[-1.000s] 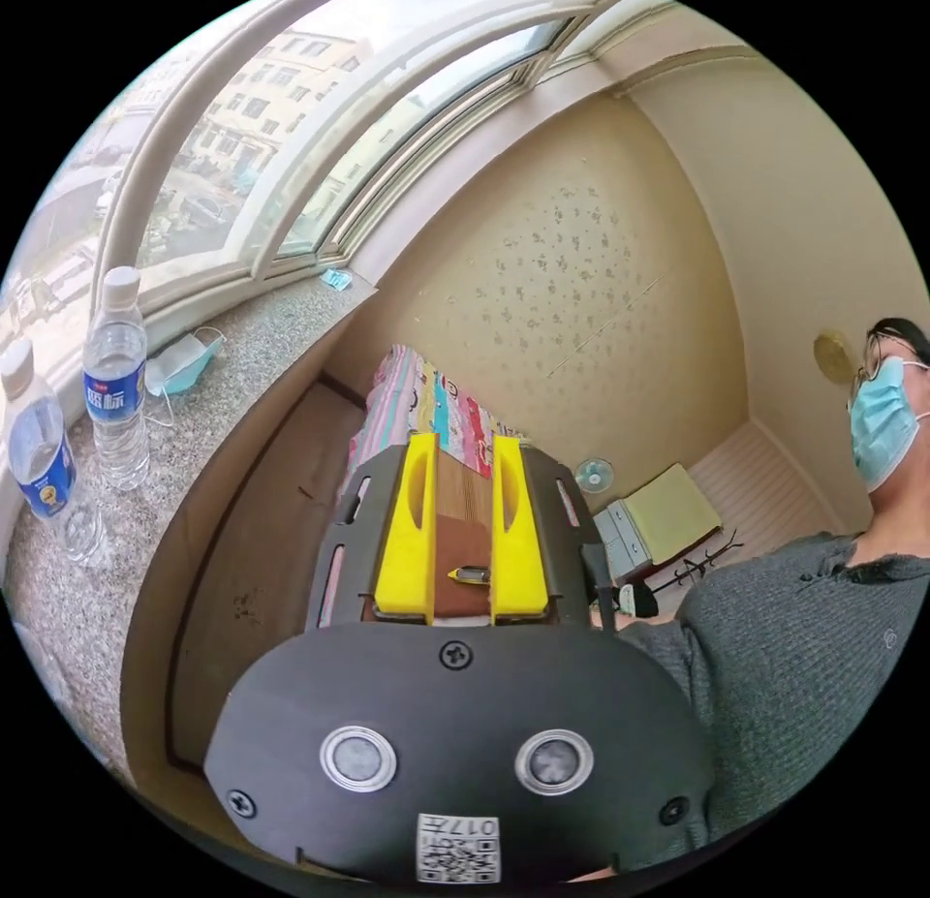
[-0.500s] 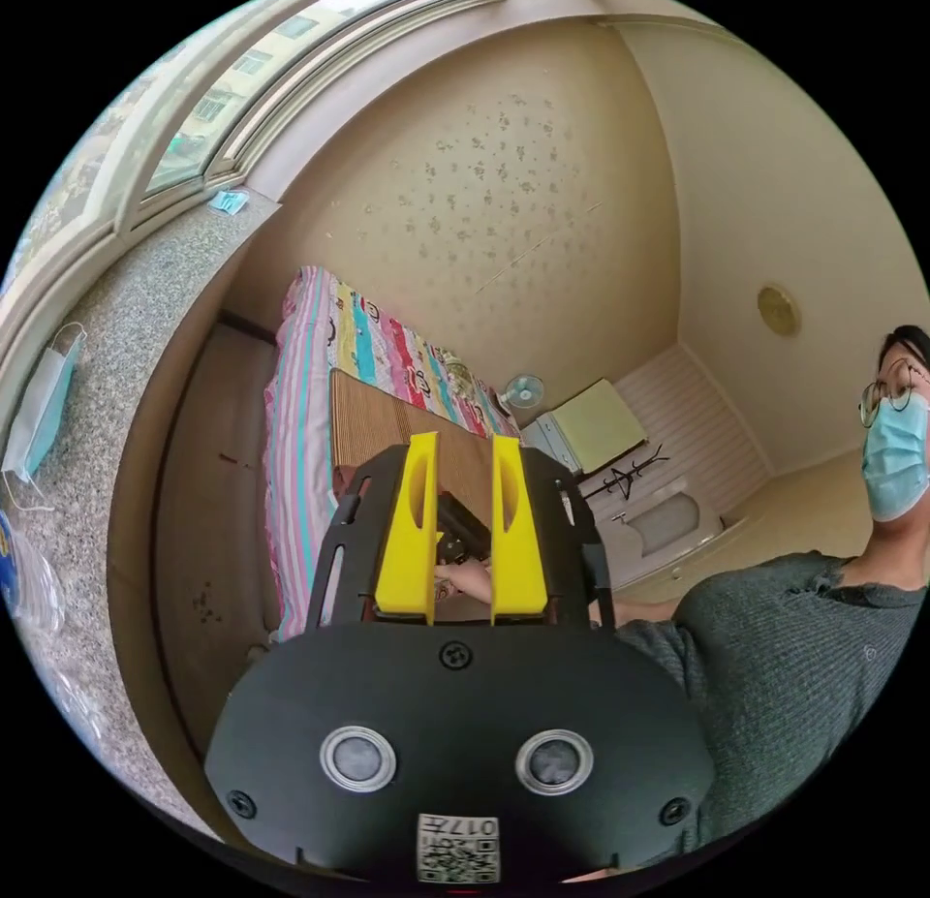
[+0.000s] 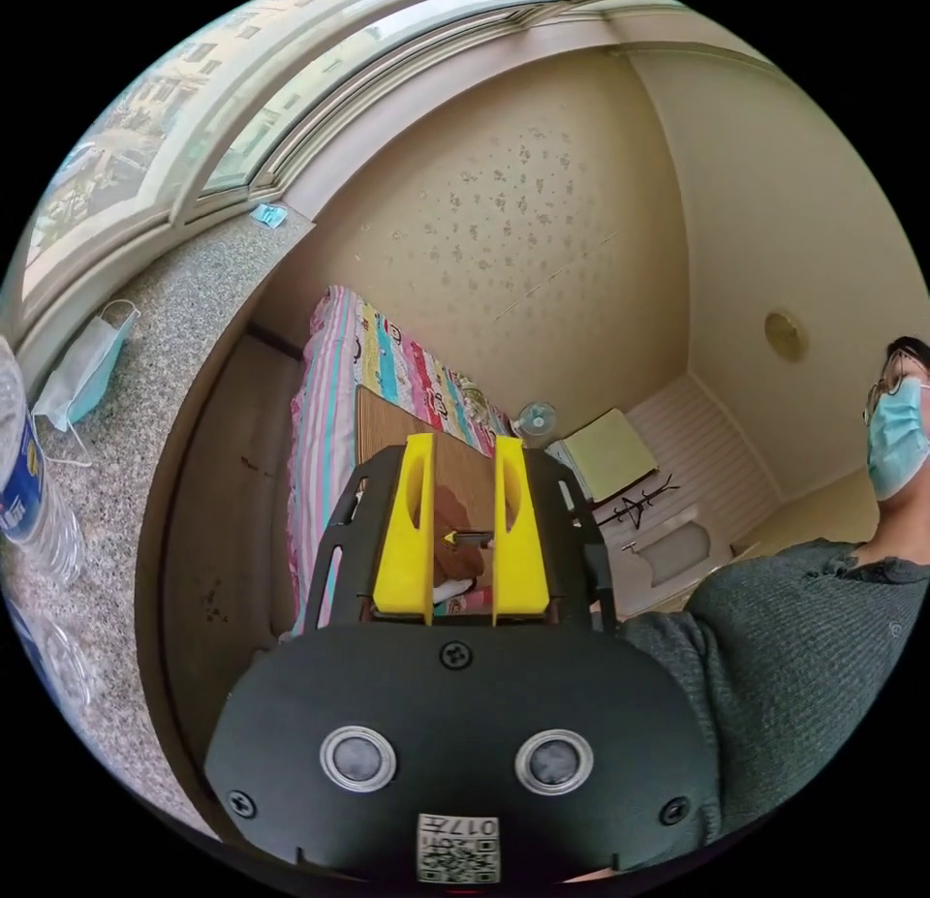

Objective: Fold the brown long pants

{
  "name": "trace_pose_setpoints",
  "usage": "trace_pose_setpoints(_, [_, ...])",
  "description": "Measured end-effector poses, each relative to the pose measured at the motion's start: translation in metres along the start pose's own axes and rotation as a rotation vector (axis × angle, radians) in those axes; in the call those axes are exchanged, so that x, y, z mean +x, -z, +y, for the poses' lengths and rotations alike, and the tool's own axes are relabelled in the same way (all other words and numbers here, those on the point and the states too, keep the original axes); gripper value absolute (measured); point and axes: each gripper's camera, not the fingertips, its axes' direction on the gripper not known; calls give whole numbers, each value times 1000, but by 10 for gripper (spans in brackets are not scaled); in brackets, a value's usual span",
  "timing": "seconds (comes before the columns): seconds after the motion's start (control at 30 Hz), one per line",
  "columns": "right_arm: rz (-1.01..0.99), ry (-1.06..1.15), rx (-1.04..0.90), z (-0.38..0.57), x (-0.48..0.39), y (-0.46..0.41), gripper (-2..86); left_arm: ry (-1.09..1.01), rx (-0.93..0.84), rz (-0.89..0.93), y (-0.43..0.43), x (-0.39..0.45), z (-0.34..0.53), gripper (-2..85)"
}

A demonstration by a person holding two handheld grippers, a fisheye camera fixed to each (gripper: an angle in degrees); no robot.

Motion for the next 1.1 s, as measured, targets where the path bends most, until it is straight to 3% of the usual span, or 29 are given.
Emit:
trace_pose_setpoints(0.07, [-456, -264, 226, 39, 91, 40, 46, -32, -6, 0, 5, -6, -4, 96])
trace_pose_setpoints(0.13, [-685, -323, 376, 67, 133, 64, 38, -68, -22, 6, 5, -17, -14, 95])
trace_pose_setpoints(0.37, [-1084, -56, 746, 166, 172, 164, 27, -157, -106, 175, -21, -47, -61, 85])
trace_pose_setpoints(0.5, [-1048, 142, 889, 231, 160, 221, 24, -134, -262, 377, -75, -73, -88, 99])
trace_pose_setpoints(0.6, [-1091, 294, 1019, 293, 159, 256, 23, 247, -240, 699, -117, -132, -80, 143])
trace_pose_setpoints(0.77, [-999, 452, 1139, 383, 151, 301, 22, 528, -551, 757, -201, -166, -59, 207])
trace_pose_setpoints(0.9, [-971, 504, 1173, 421, 150, 309, 21, 923, -756, 816, -263, -210, -13, 254])
trace_pose_setpoints(1.0, [-902, 492, 1216, 447, 157, 310, 22, 1120, -718, 891, -286, -242, 16, 258])
trace_pose_setpoints(1.1, [-944, 461, 1228, 464, 181, 303, 22, 1047, -664, 904, -294, -265, 20, 232])
